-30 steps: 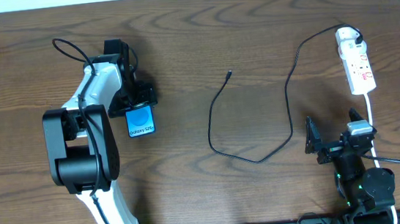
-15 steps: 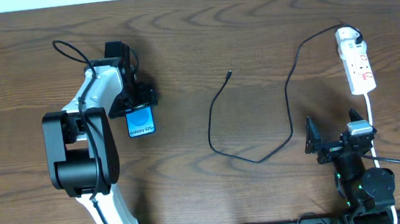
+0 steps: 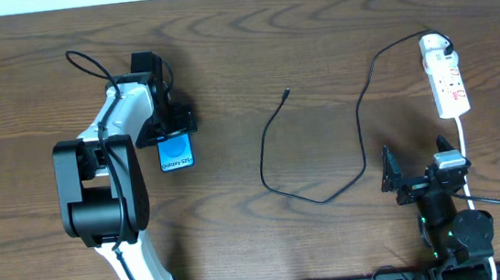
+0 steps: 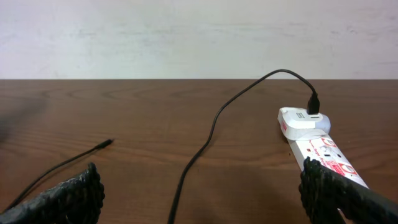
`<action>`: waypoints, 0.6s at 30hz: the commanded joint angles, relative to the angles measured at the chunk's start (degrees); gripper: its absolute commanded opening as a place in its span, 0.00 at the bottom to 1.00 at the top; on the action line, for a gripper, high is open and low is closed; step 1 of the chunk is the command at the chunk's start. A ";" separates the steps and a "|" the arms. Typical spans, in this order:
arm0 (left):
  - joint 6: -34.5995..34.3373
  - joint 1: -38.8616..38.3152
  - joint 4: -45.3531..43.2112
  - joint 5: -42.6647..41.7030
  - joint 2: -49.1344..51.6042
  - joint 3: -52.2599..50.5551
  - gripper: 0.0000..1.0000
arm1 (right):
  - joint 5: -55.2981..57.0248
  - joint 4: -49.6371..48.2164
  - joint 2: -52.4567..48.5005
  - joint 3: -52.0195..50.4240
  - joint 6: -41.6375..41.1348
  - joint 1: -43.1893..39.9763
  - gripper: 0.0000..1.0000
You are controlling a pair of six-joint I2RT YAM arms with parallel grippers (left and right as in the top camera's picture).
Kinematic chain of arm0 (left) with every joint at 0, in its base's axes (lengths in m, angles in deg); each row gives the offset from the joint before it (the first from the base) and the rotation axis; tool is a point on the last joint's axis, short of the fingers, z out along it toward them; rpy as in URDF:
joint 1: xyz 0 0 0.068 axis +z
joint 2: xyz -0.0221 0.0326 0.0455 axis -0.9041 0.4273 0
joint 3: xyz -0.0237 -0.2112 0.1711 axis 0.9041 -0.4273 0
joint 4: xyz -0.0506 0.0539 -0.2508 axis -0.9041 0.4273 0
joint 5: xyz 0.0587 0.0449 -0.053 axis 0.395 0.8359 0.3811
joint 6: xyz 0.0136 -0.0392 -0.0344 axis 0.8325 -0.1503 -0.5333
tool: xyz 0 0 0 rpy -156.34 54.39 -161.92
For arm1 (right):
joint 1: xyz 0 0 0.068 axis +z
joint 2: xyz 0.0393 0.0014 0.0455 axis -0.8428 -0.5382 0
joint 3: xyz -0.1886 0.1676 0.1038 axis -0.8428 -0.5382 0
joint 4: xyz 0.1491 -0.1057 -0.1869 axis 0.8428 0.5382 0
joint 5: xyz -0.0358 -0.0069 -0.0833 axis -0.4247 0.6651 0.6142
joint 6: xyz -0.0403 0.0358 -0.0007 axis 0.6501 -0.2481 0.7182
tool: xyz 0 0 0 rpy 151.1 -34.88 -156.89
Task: Plug charger to phone and switch on socket
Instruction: 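Close the left gripper on the phone's bottom edge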
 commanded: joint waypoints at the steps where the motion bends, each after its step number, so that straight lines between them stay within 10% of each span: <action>1: 0.35 -0.11 -0.79 -2.08 2.67 -2.08 0.92 | 0.28 0.26 0.35 -0.07 -0.15 0.33 0.99; 18: 0.37 -0.11 -0.74 -2.08 2.67 -2.08 0.86 | 0.28 0.26 0.37 -0.07 -0.17 0.33 0.99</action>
